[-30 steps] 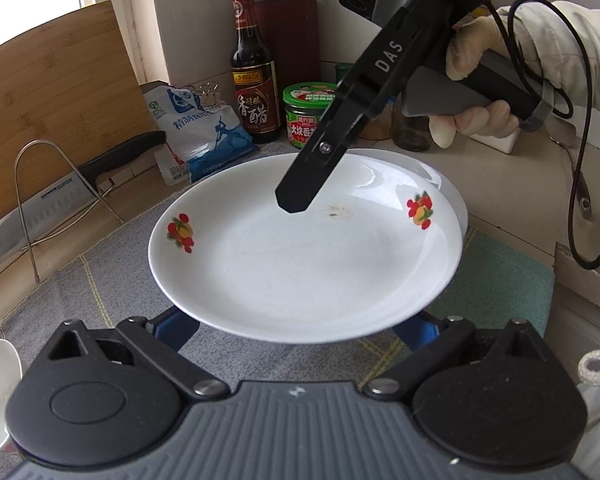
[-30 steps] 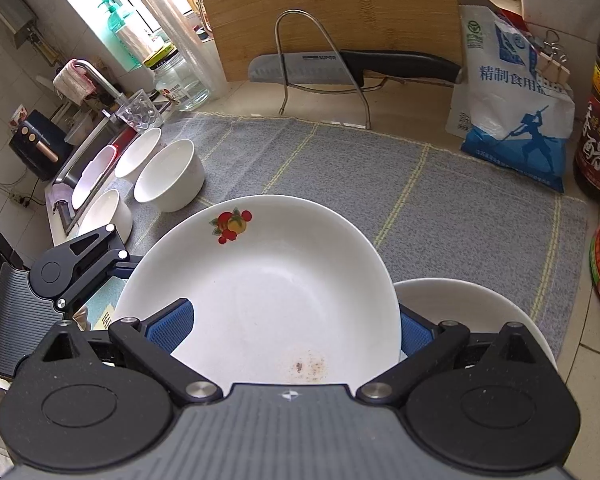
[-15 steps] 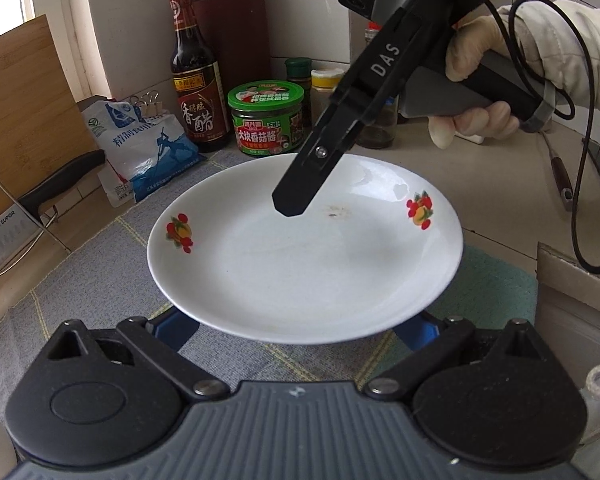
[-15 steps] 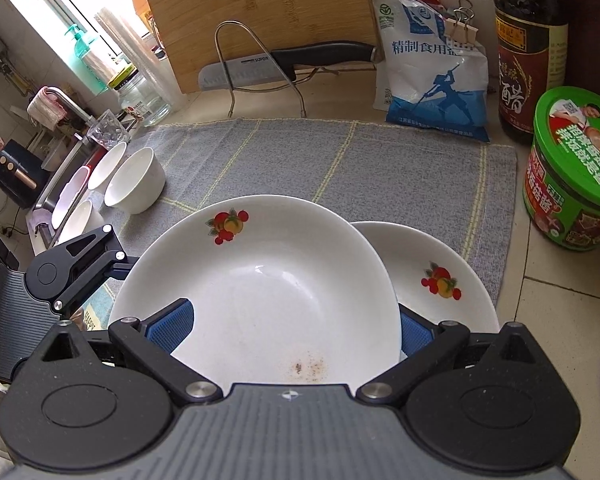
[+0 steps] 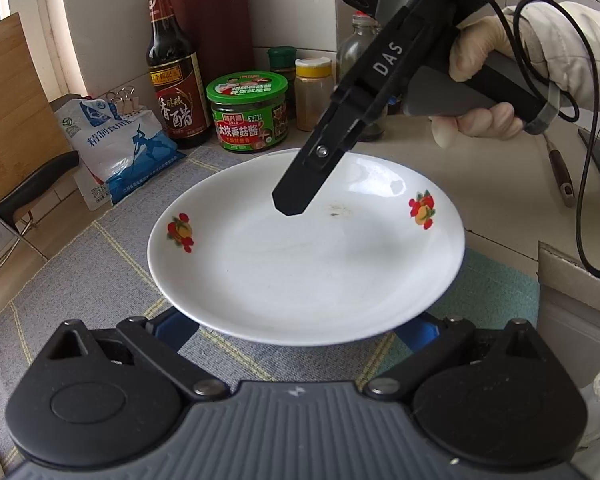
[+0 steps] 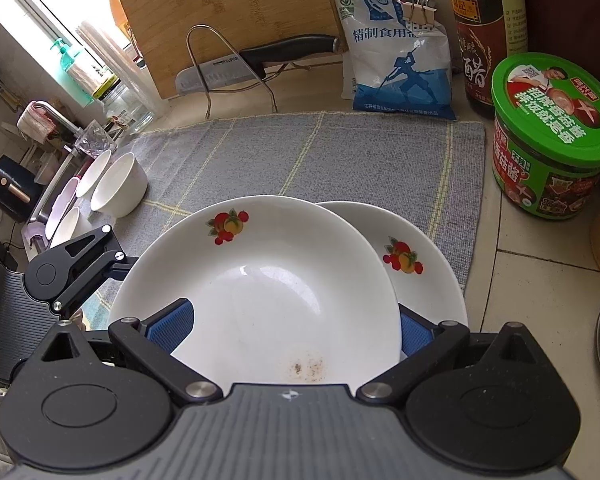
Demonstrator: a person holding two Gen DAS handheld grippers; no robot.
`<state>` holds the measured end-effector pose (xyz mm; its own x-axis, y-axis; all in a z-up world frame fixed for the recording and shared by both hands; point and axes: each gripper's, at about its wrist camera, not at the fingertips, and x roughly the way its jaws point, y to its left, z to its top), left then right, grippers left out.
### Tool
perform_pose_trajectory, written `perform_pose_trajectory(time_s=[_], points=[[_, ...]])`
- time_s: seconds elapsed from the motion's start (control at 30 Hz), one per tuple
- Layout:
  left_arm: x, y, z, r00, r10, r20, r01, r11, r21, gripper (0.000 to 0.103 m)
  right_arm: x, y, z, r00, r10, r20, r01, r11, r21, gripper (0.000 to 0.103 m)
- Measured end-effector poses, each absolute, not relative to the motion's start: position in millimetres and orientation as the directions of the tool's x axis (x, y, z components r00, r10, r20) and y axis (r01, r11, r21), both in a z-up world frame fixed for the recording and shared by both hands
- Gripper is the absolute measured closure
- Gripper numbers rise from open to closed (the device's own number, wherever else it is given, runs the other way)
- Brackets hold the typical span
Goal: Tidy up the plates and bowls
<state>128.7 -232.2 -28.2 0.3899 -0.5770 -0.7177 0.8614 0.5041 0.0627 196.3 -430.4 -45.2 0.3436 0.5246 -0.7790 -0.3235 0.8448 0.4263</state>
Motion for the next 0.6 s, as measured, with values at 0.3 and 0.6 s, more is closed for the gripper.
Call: perform_pose_trajectory(time_s=[0.3,0.6], points=[[133.4,-237.1,-35.5,0.368,-0.565,-0.739,0.869,0.492,0.056,0.002,197.0,-436.0,-50.6,0.345,0.532,-0.773,-0.309,0.842,0.441,0.000],[137.5,-239.8,-38.7,0.332,-0.573,-0.749,0.884,0.467,0.035,0.002,194.8,-437.6,-54.2,0.342,0.513,-0.787,-0.296,0.854,0.427,0.000]])
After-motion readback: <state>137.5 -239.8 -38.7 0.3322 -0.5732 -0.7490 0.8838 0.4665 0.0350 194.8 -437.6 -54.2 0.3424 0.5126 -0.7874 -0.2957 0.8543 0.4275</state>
